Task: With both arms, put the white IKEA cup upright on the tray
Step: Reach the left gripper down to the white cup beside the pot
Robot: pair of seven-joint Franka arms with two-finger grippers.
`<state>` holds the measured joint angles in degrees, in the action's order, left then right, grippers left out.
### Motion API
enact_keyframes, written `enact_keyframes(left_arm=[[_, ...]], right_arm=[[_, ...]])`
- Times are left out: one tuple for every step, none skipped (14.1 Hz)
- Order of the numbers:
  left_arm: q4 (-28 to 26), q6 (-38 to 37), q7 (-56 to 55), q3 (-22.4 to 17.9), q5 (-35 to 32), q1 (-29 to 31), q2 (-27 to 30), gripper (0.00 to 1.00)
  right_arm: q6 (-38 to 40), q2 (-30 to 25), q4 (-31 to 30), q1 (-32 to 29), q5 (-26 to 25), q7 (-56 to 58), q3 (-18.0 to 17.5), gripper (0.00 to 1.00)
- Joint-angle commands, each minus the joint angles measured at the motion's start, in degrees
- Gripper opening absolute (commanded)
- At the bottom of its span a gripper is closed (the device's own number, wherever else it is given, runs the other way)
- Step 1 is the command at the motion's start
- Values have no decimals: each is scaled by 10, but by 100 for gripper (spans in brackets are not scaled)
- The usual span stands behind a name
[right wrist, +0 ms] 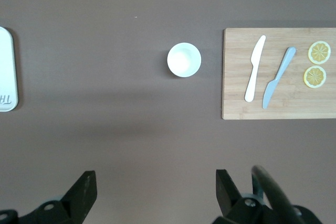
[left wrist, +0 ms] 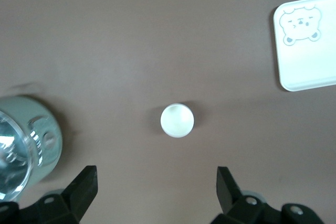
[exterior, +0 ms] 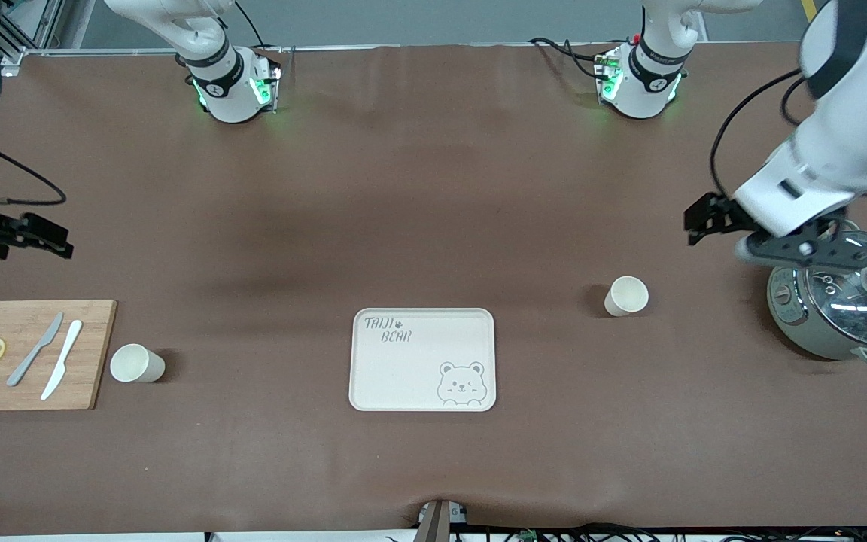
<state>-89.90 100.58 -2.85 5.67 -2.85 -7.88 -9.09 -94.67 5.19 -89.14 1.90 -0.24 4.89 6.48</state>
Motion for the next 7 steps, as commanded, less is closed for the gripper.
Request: enact_keyframes(left_arm=[[-130, 141, 0, 7, -13, 8, -2, 100], [-162, 186, 6, 6, -13, 12, -6, 100], [-190, 226, 7, 7, -15, 22, -12, 100], [-207, 259, 9, 7, -16, 31, -20, 100], [-219, 280, 14, 7, -16, 35, -32, 100], [-228, 297, 16, 7, -16, 36, -39, 100], [-238, 312, 17, 7, -17, 42, -43, 100]], right_arm=[[1, -16, -13, -9, 1, -6, -1, 100], [-5, -12, -12, -14, 13, -5, -1, 100], [-22, -8, -13, -14, 17, -6, -1, 100], [-38, 2, -15, -14, 17, -6, 0, 100], [-59, 16, -16, -14, 17, -6, -1, 100], [-81, 31, -16, -13, 17, -6, -1, 100], [-101, 45, -16, -12, 18, -6, -1, 100]])
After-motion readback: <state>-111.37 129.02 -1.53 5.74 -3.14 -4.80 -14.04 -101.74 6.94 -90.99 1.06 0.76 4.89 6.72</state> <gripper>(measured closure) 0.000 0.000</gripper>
